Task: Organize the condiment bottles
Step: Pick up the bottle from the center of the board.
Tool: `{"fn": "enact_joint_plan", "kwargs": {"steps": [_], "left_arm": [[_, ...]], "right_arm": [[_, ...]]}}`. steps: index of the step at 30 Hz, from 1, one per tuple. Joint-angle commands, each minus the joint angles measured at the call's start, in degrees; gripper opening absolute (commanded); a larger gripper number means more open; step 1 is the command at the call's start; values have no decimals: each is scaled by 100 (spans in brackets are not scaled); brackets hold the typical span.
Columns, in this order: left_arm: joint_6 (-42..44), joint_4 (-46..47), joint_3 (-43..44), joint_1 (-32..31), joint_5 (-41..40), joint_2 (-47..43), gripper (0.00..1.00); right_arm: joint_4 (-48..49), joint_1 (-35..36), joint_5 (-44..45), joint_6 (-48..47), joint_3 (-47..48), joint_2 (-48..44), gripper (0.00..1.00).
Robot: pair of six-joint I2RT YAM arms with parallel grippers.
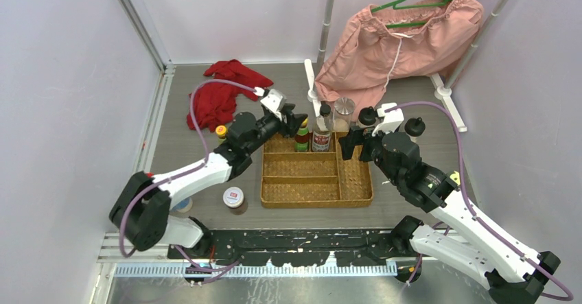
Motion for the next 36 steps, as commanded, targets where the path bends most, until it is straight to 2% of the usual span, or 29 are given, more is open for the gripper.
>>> {"fn": "enact_joint_plan", "kwargs": {"steps": [1, 4, 9, 14, 18, 31, 36], "left_arm": [[169, -1291, 650, -84, -203, -829, 52], [137, -2520, 929, -126, -1031, -1322, 53], [-219, -4512, 1237, -127, -2807, -1845, 62], [-560, -5312, 1009, -127, -4326, -1824, 57], [-902, -5039, 437, -110, -5052, -1904, 58], [-381, -2492, -1164, -85, -5656, -2186, 57], [-426, -2434, -1155, -75, -5595, -2033, 57]], "right_arm": [[222, -14, 34, 72, 33, -18, 100], [271, -23, 41, 153, 18, -32, 100], [343, -10, -86, 335, 10, -100, 100], [199, -12, -218, 440, 125, -17, 100], [-66, -15, -265, 514, 307, 182, 100], [-428, -17, -356, 516, 340, 92, 100], [-449, -12, -359, 466, 331, 186, 100]]}}
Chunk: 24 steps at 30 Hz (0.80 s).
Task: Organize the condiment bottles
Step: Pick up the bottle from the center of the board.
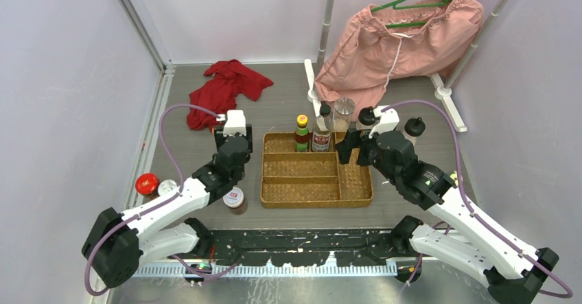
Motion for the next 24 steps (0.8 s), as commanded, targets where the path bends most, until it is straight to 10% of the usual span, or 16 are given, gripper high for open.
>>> {"fn": "enact_joint_plan", "kwargs": {"steps": [1, 24], "left_arm": [[-57, 502, 103, 29, -252, -3, 56], [-2394, -3884, 1700, -157, -518, -537, 54]], "right_arm": [[26, -15, -18, -70, 240, 42, 100], [371, -18, -145, 131, -207, 115, 100]]}}
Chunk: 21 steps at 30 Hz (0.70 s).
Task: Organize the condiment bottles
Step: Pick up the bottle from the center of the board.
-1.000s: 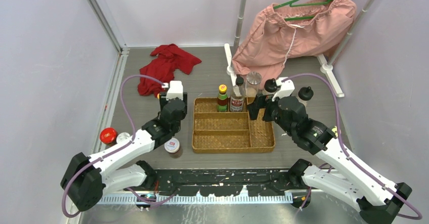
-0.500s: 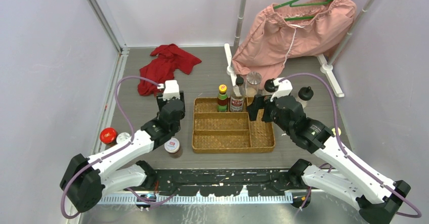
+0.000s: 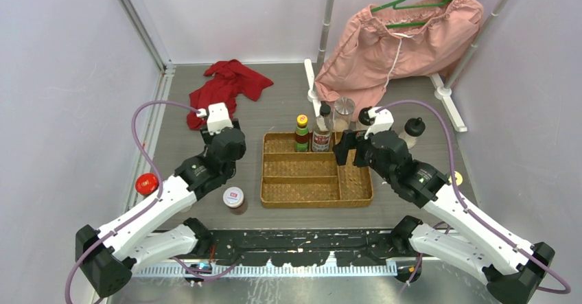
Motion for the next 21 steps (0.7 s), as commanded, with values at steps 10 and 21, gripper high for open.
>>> {"fn": "enact_joint_plan", "kwargs": {"steps": [10, 21], "left_arm": [[-96, 317, -595, -47, -1000, -37, 55], [1355, 3095, -1403, 190, -669, 432, 55]], "right_arm": [[233, -18, -16, 116, -181, -178, 99], [172, -18, 16, 81, -175, -157, 100]]}}
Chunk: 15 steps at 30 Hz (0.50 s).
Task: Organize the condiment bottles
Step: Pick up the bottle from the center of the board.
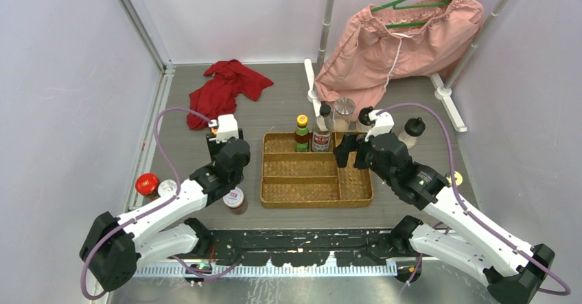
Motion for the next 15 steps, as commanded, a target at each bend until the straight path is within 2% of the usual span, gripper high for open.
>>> {"fn": "enact_joint_plan", "kwargs": {"steps": [1, 8, 15], "left_arm": [[640, 1735, -205, 167, 71, 176, 55], [747, 2108, -304, 682, 510, 328, 55], [935, 2224, -312, 772, 522, 231, 55]], "right_arm": [[111, -14, 34, 22, 43, -36, 100], [192, -17, 20, 28, -30, 39, 100], [263, -13, -19, 2, -33, 196, 100]]}}
